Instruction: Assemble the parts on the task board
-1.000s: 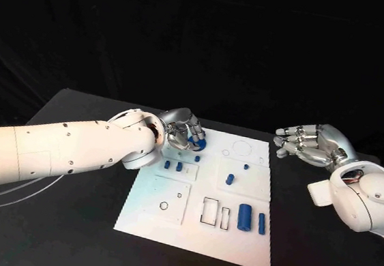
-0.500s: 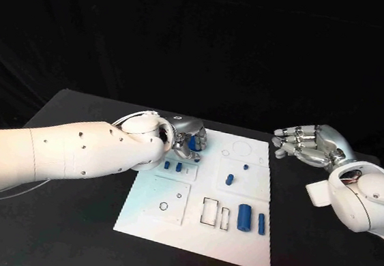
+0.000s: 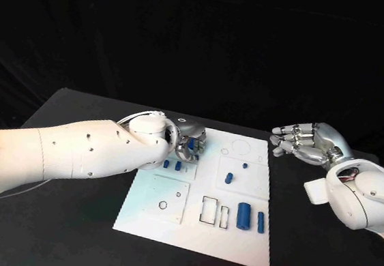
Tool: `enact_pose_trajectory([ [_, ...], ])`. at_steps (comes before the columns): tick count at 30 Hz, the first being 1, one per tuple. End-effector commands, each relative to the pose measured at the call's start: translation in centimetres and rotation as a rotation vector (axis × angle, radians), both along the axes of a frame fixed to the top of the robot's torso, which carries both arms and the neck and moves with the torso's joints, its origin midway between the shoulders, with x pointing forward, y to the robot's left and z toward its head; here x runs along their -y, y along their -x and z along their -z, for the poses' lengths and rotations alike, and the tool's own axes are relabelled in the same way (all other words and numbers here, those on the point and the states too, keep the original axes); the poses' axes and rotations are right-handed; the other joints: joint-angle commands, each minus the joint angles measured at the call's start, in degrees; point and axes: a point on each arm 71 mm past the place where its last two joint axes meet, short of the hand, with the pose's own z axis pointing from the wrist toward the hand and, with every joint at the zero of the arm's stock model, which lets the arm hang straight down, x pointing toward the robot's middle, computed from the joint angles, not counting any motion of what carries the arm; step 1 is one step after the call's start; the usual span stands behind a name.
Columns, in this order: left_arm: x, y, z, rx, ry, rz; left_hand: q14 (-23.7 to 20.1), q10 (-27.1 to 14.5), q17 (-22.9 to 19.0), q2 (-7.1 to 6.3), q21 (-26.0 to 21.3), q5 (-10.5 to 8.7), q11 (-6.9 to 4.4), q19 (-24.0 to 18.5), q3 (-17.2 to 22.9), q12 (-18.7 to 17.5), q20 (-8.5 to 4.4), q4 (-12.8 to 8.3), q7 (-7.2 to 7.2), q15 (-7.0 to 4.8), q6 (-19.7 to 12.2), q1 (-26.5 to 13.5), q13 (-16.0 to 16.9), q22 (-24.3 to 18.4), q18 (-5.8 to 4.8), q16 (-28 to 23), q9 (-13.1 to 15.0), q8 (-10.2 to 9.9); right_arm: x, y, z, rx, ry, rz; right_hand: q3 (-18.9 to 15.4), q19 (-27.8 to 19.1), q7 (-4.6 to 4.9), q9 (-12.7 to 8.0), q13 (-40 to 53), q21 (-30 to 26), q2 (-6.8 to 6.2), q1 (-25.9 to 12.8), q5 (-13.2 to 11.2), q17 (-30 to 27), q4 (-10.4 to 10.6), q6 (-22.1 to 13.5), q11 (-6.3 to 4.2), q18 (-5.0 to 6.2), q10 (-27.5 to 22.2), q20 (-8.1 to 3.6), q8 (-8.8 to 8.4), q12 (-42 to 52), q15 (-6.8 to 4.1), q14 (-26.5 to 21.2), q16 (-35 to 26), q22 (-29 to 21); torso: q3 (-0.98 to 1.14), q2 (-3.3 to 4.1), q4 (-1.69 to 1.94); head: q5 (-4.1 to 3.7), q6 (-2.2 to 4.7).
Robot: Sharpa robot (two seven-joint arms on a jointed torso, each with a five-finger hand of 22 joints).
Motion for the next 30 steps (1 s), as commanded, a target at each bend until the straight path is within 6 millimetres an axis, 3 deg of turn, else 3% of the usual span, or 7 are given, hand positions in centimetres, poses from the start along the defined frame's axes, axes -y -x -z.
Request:
enact_pose_trajectory([
  [1, 0.4, 0.0, 0.1, -0.003, -0.028, 0.009, 0.52, 0.84, -0.28, 0.15, 0.42, -0.07, -0.06, 0.6, 0.08, -0.33, -0.08, -0.15, -0.08, -0.09, 0.65, -0.38, -0.1, 0.36, -1.05, 0.29, -0.14, -0.46, -0.2, 0.1, 0.0, 0.001, 0.002, -0.017, 0.37, 0.09, -0.11, 0.08, -0.08, -0.19, 0.19, -0.34, 0.39, -0.08, 0.01, -0.32, 0.09, 0.69, -0.47, 0.4, 0.19, 0.39, -0.04, -0.16, -0.39, -0.05, 0.03, -0.04, 0.05, -0.05, -0.08],
  [8, 0.6, -0.2, 0.4, -0.022, -0.044, 0.011, 0.63, 2.36, -0.62, 1.04, 1.22, -0.02, -0.22, 0.99, 1.59, -1.1, -0.27, -0.8, -0.01, -0.28, 1.4, 0.55, -0.42, 1.31, -1.22, 0.47, -0.57, -1.07, -0.3, 0.1, 0.0, 0.001, 0.002, -0.019, 0.37, 0.09, -0.11, 0.08, -0.08, -0.19, 0.19, -0.34, 0.39, -0.08, 0.01, -0.32, 0.09, 0.69, -0.47, 0.4, 0.19, 0.39, -0.04, -0.16, -0.39, -0.05, -0.03, -0.07, 0.06, -0.05, -0.17],
  [30, 0.7, -0.6, 1.5, -0.065, -0.063, 0.004, 0.6, 6.51, -1.42, 2.08, 2.42, -0.13, -0.93, 1.46, 3.77, -3.0, -0.72, -2.18, -0.47, -0.82, 4.02, 0.77, -0.55, 2.82, -1.47, 0.73, -1.19, -2.24, -0.4, 0.1, 0.0, 0.001, 0.002, -0.023, 0.44, 0.13, -0.11, 0.08, -0.1, -0.21, 0.22, -0.33, 0.44, -0.1, -0.02, -0.32, 0.08, 0.69, -0.48, 0.4, 0.21, 0.41, -0.04, -0.14, -0.4, -0.1, 0.03, -0.1, 0.05, -0.02, -0.15],
])
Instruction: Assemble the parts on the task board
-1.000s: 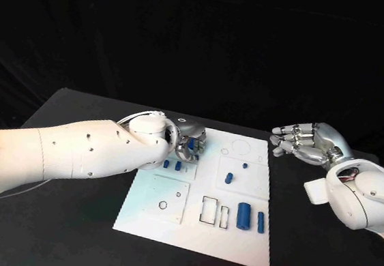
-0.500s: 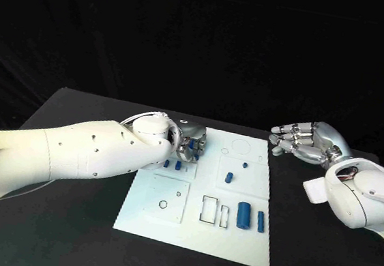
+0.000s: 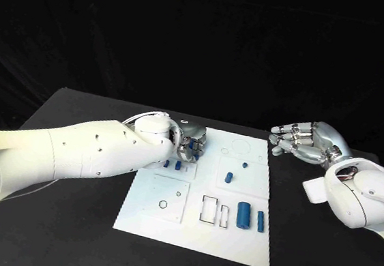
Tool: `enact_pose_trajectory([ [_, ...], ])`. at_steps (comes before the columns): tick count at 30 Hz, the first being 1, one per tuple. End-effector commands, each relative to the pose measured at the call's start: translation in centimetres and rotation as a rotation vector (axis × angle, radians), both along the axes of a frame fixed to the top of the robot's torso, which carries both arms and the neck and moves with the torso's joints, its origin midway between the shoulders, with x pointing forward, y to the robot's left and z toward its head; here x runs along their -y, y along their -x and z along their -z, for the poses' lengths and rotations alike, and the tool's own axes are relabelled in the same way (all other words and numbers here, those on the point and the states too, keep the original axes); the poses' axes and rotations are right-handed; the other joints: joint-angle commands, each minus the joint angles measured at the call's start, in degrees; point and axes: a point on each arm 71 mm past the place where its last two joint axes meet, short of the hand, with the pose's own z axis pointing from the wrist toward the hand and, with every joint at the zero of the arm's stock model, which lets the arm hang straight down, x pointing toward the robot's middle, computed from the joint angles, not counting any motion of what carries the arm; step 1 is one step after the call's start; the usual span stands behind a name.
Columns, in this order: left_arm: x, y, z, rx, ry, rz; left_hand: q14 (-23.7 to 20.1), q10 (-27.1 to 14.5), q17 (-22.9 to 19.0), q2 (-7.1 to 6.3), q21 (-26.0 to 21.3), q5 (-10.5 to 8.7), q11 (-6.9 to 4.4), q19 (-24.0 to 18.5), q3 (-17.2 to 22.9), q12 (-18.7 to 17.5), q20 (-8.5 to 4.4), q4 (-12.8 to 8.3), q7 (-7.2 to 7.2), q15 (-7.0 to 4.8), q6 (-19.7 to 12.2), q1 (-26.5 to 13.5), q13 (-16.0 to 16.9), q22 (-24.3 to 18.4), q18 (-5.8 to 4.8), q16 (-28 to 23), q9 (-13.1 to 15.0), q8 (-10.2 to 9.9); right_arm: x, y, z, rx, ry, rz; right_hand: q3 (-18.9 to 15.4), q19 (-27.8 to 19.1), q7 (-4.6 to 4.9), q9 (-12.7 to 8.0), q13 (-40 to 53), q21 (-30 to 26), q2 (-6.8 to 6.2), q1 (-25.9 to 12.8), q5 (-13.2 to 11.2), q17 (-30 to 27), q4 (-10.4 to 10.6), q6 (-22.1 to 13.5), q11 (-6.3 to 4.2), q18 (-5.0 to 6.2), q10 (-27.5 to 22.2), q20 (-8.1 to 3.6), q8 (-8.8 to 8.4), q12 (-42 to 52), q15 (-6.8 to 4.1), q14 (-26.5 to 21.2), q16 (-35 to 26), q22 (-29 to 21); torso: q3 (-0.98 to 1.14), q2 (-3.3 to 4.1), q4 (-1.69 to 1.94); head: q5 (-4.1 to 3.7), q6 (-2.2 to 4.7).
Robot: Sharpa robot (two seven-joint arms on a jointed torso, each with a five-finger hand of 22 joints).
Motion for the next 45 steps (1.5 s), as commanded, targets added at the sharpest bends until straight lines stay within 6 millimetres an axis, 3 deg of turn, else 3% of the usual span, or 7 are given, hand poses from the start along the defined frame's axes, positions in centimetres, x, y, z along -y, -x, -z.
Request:
enact_pose_trajectory([
  [1, 0.2, 0.2, 0.5, -0.035, -0.022, 0.014, 0.18, 1.24, -0.13, 1.08, 0.41, -0.14, -0.13, 0.51, 0.48, -0.26, -0.18, -0.37, -0.06, -0.48, 1.01, 0.09, 0.18, 0.32, -0.61, 0.41, -0.01, -0.28, -0.2, 0.1, 0.0, 0.002, 0.002, -0.019, 0.45, 0.13, -0.11, 0.09, -0.05, -0.21, 0.22, -0.33, 0.21, -0.05, -0.02, -0.32, 0.08, 0.69, -0.48, 0.4, 0.21, 0.18, -0.04, -0.14, -0.19, -0.09, 0.0, -0.01, 0.02, 0.06, 0.04],
  [6, 0.3, 0.2, 0.5, -0.039, -0.01, 0.023, 0.15, 3.67, -0.42, 2.47, 0.79, -0.15, -0.78, 0.66, 1.12, -0.6, -0.64, -1.28, -0.55, -0.99, 3.41, 0.44, 0.54, 0.76, -0.68, 0.46, 0.21, 0.11, -0.2, 0.1, 0.0, 0.002, 0.002, -0.02, 0.45, 0.13, -0.11, 0.09, -0.05, -0.21, 0.22, -0.33, 0.21, -0.05, -0.02, -0.32, 0.08, 0.69, -0.48, 0.4, 0.21, 0.18, -0.04, -0.14, -0.19, -0.09, 0.0, -0.01, 0.02, 0.11, 0.06],
  [13, 0.2, 0.1, 0.3, -0.009, 0.01, 0.017, 0.11, 5.39, -0.73, 3.09, 1.44, -0.14, -1.16, 0.99, 1.32, -1.43, -0.98, -2.05, -0.82, -1.32, 4.92, 0.13, 0.8, 1.66, -0.86, 0.5, 0.29, -0.03, -0.2, 0.1, 0.0, 0.002, 0.002, -0.019, 0.45, 0.13, -0.11, 0.09, -0.05, -0.21, 0.22, -0.33, 0.21, -0.05, -0.02, -0.32, 0.08, 0.69, -0.48, 0.4, 0.21, 0.18, -0.04, -0.14, -0.19, -0.09, -0.04, -0.02, -0.01, 0.08, 0.26],
  [18, -0.1, 0.0, -0.1, 0.039, 0.048, 0.003, 0.11, 6.15, -0.84, 2.67, 2.42, -0.09, -1.23, 1.66, 1.73, -1.87, -1.15, -3.08, -0.77, -1.44, 5.39, 0.44, 1.06, 3.04, -1.16, 0.56, 0.24, -0.36, -0.2, 0.0, 0.0, 0.001, 0.003, -0.019, 0.54, 0.18, -0.12, 0.09, -0.07, -0.23, 0.25, -0.33, 0.27, -0.07, -0.07, -0.32, 0.07, 0.7, -0.47, 0.39, 0.24, 0.22, -0.06, -0.09, -0.2, -0.14, -0.03, 0.01, 0.01, 0.11, 0.42],
  [30, -1.3, 0.4, -1.9, 0.084, 0.148, -0.029, 0.14, 6.43, -0.94, 2.26, 2.78, -0.18, -1.16, 1.85, 1.59, -2.58, -1.11, -2.97, -0.68, -1.35, 5.74, -0.68, 1.24, 3.49, -1.25, 0.67, 0.15, -0.79, -0.1, 0.0, 0.1, 0.001, 0.005, -0.016, 0.57, 0.21, -0.13, 0.09, -0.08, -0.23, 0.24, -0.31, 0.28, -0.07, -0.1, -0.32, 0.06, 0.7, -0.47, 0.38, 0.26, 0.24, -0.07, -0.07, -0.21, -0.17, -0.06, -0.07, 0.14, 0.26, 0.82],
  [39, -3.7, 0.7, -3.1, 0.049, 0.146, -0.068, 0.15, 6.69, -1.09, 1.78, 2.82, -0.33, -1.2, 1.8, 0.48, -3.44, -1.04, -2.24, -0.85, -1.33, 5.99, -2.54, 1.43, 3.55, -1.25, 0.77, 0.05, -1.32, 0.0, 0.0, 0.2, -0.002, 0.006, -0.014, 0.57, 0.21, -0.13, 0.09, -0.08, -0.23, 0.24, -0.31, 0.28, -0.07, -0.1, -0.32, 0.06, 0.7, -0.47, 0.38, 0.26, 0.24, -0.07, -0.07, -0.21, -0.17, 0.07, -0.1, 0.16, 0.39, 0.81],
  [45, -5.3, 0.6, -2.7, 0.011, 0.118, -0.1, 0.16, 6.62, -1.14, 1.64, 3.19, -0.34, -1.16, 2.08, 0.0, -3.82, -1.04, -2.08, -0.83, -1.33, 5.84, -2.95, 1.47, 4.08, -1.36, 0.82, -0.04, -1.64, -0.1, 0.0, 0.3, -0.005, 0.006, -0.016, 0.57, 0.21, -0.13, 0.09, -0.08, -0.23, 0.24, -0.31, 0.28, -0.07, -0.1, -0.32, 0.06, 0.7, -0.47, 0.38, 0.26, 0.24, -0.07, -0.07, -0.21, -0.17, -0.05, 0.01, 0.08, 0.5, 0.88],
])
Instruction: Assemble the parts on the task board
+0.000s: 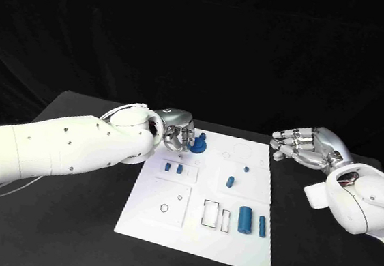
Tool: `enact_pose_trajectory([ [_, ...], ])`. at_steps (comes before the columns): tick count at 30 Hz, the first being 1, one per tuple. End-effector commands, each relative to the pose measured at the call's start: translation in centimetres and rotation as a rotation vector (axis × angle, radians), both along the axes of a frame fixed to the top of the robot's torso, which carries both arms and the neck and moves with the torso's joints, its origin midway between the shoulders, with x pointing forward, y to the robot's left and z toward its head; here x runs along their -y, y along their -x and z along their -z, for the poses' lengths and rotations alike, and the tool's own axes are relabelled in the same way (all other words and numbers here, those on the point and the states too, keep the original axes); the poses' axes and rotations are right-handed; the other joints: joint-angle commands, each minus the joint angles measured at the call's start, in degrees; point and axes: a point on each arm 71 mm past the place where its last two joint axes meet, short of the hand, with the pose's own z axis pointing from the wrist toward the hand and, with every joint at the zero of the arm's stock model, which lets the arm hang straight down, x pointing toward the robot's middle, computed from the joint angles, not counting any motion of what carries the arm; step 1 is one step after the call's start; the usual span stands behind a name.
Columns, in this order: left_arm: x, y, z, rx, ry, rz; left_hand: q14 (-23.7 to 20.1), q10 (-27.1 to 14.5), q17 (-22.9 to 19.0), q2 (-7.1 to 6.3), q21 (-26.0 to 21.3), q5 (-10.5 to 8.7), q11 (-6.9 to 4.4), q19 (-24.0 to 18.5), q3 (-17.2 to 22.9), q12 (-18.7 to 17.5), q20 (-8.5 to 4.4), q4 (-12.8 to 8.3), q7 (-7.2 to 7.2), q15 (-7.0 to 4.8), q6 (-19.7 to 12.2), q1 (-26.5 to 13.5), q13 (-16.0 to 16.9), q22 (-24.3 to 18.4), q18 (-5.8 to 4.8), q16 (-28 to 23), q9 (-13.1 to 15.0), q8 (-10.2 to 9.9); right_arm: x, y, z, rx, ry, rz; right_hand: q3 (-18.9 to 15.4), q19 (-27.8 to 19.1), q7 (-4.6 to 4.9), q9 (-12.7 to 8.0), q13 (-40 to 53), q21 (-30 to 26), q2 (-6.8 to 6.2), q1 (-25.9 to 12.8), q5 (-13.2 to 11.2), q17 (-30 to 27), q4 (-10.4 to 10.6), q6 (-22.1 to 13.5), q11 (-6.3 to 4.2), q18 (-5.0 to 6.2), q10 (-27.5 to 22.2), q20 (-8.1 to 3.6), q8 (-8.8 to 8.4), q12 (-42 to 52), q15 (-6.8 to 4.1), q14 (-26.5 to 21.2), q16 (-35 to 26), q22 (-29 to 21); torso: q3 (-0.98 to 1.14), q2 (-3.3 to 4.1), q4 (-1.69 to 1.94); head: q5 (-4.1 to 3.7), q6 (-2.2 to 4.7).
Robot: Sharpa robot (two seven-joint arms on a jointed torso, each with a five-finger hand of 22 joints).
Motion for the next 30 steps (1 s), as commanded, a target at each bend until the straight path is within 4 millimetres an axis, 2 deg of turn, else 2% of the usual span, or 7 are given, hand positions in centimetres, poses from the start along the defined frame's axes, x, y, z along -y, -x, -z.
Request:
enact_pose_trajectory([
  [1, -0.5, 0.0, 0.4, -0.056, -0.011, -0.016, 0.08, 0.27, -0.05, -0.08, 0.24, -0.06, 0.01, 0.24, -0.43, -0.19, -0.02, -0.02, -0.13, -0.21, 0.21, -0.45, 0.05, 0.05, -0.73, 0.37, -0.09, -0.18, -0.2, 0.1, 0.1, -0.001, 0.004, -0.02, 0.41, 0.21, -0.12, 0.06, -0.1, -0.24, 0.24, -0.31, 0.29, -0.09, 0.06, -0.32, 0.06, 0.7, -0.47, 0.38, 0.26, 0.24, -0.07, -0.07, -0.21, -0.07, -0.05, 0.1, -0.09, 0.09, -0.03],
  [4, -1.1, 0.0, 0.7, -0.067, -0.018, -0.028, 0.08, 0.27, -0.06, -0.08, 0.3, -0.06, 0.01, 0.29, -0.46, -0.22, -0.01, -0.02, -0.13, -0.21, 0.2, -0.47, 0.06, 0.14, -0.75, 0.37, -0.1, -0.21, -0.2, 0.1, 0.1, -0.003, 0.003, -0.022, 0.41, 0.21, -0.12, 0.06, -0.1, -0.24, 0.24, -0.31, 0.29, -0.09, 0.06, -0.32, 0.06, 0.7, -0.47, 0.38, 0.26, 0.24, -0.07, -0.07, -0.21, -0.07, -0.02, 0.09, -0.14, 0.29, -0.28],
  [11, -1.7, 0.0, 1.2, -0.088, -0.029, -0.038, 0.08, 0.28, -0.06, -0.07, 0.37, -0.06, 0.0, 0.34, -0.48, -0.24, -0.01, -0.03, -0.13, -0.21, 0.2, -0.45, 0.07, 0.24, -0.78, 0.37, -0.1, -0.22, -0.3, 0.1, 0.2, -0.007, 0.002, -0.023, 0.46, 0.23, -0.12, 0.06, -0.12, -0.26, 0.21, -0.3, 0.31, -0.1, 0.01, -0.33, 0.06, 0.7, -0.5, 0.38, 0.27, 0.26, -0.07, -0.07, -0.23, -0.12, -0.08, 0.13, -0.15, 0.49, -0.28],
  [15, -1.8, 0.0, 1.4, -0.101, -0.036, -0.04, 0.07, 0.27, -0.09, -0.09, 0.32, -0.05, 0.0, 0.3, -0.53, -0.3, -0.01, -0.06, -0.13, -0.22, 0.16, -0.44, 0.08, 0.17, -0.76, 0.37, -0.12, -0.28, -0.3, 0.1, 0.3, -0.008, 0.001, -0.026, 0.46, 0.23, -0.12, 0.06, -0.12, -0.26, 0.21, -0.3, 0.31, -0.1, 0.01, -0.33, 0.06, 0.7, -0.5, 0.38, 0.27, 0.26, -0.07, -0.07, -0.23, -0.12, -0.01, 0.11, -0.22, 0.75, -0.44],
  [30, -1.5, 0.0, 1.8, -0.127, -0.044, -0.042, 0.05, 0.18, -0.2, -0.17, 0.27, -0.05, 0.04, 0.25, -0.76, -0.56, 0.0, -0.14, -0.11, -0.2, 0.01, -0.42, 0.12, 0.1, -0.74, 0.35, -0.18, -0.52, -0.5, 0.1, 0.3, -0.009, 0.0, -0.028, 0.46, 0.23, -0.12, 0.06, -0.12, -0.26, 0.21, -0.3, 0.31, -0.1, 0.01, -0.33, 0.06, 0.7, -0.5, 0.38, 0.27, 0.26, -0.07, -0.07, -0.23, -0.12, -0.05, 0.18, -0.18, 0.81, -0.56],
])
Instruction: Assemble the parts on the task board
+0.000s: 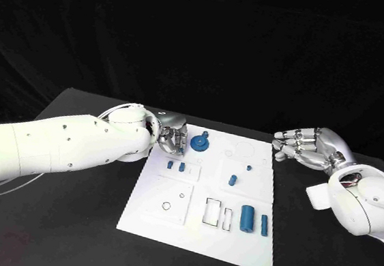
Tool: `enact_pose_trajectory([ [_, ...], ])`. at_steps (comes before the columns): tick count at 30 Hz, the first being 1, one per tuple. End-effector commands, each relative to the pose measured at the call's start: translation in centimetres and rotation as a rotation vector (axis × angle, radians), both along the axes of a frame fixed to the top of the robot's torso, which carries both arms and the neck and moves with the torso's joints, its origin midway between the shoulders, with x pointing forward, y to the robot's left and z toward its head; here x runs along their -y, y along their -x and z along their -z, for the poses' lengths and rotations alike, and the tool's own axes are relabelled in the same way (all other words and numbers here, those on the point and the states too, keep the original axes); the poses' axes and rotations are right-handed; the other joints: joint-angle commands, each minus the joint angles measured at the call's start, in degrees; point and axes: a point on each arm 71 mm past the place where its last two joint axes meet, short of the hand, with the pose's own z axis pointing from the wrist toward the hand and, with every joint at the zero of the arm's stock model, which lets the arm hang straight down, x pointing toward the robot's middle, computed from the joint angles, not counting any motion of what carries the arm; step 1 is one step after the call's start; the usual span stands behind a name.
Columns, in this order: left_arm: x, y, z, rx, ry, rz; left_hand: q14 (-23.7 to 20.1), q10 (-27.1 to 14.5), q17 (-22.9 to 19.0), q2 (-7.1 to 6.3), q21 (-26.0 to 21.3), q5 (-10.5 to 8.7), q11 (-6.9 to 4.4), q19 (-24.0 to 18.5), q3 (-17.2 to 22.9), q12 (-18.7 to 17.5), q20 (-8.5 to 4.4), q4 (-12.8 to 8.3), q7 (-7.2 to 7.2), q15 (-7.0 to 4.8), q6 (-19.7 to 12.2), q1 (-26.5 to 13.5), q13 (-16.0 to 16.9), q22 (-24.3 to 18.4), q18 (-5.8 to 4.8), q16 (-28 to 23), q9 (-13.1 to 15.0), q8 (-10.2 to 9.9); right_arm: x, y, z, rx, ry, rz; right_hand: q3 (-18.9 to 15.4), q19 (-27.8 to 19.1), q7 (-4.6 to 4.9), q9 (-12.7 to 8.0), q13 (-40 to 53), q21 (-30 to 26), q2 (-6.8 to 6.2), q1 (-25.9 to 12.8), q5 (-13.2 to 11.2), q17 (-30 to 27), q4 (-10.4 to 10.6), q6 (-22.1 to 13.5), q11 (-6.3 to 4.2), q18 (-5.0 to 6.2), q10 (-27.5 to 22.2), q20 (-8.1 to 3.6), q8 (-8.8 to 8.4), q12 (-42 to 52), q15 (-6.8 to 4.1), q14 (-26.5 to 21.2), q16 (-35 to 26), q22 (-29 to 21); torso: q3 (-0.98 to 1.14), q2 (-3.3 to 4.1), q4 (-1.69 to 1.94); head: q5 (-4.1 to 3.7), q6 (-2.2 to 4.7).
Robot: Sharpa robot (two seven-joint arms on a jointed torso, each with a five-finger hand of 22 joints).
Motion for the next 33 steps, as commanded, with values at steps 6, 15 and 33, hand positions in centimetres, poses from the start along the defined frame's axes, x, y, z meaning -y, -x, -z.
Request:
enact_pose_trajectory([
  [6, 0.5, 0.1, 0.8, -0.036, -0.013, 0.005, 0.05, 0.19, -0.06, -0.21, 0.27, -0.05, 0.03, 0.25, -0.41, -0.24, 0.0, -0.06, -0.09, -0.2, 0.03, -0.42, 0.09, -0.08, -0.85, 0.35, 0.04, -0.35, -0.3, 0.1, 0.0, 0.0, 0.001, -0.021, 0.46, 0.03, -0.12, 0.07, -0.06, -0.26, 0.21, -0.3, 0.31, -0.05, 0.01, -0.33, 0.06, 0.7, -0.5, 0.17, 0.27, 0.26, -0.07, -0.07, -0.23, -0.05, -0.07, 0.0, -0.05, -0.08, -0.1],
  [15, 0.5, 0.0, 1.2, -0.048, -0.023, 0.001, 0.05, 0.19, -0.04, -0.22, 0.27, -0.05, 0.03, 0.24, -0.45, -0.27, 0.0, -0.09, -0.09, -0.19, 0.02, -0.4, 0.11, -0.09, -0.84, 0.37, 0.03, -0.38, -0.2, 0.1, 0.0, -0.001, 0.001, -0.02, 0.46, 0.03, -0.12, 0.07, -0.06, -0.26, 0.21, -0.3, 0.31, -0.05, 0.01, -0.33, 0.06, 0.7, -0.5, 0.17, 0.27, 0.26, -0.07, -0.07, -0.23, -0.05, -0.03, -0.07, 0.04, -0.12, -0.37],
  [33, 0.2, -0.3, 1.7, -0.07, -0.051, -0.01, -0.09, -0.17, -0.44, -0.33, 0.02, -0.02, 0.29, -0.02, -0.93, -1.0, 0.11, -0.36, 0.2, -0.02, -0.48, -0.2, 0.2, -0.41, -0.78, 0.25, -0.18, -1.08, -0.3, 0.1, 0.0, -0.001, 0.001, -0.021, 0.46, 0.03, -0.12, 0.07, -0.06, -0.26, 0.21, -0.3, 0.31, -0.05, 0.01, -0.33, 0.06, 0.7, -0.5, 0.17, 0.27, 0.26, -0.07, -0.07, -0.23, -0.05, 0.03, -0.07, 0.0, -0.13, -0.14],
])
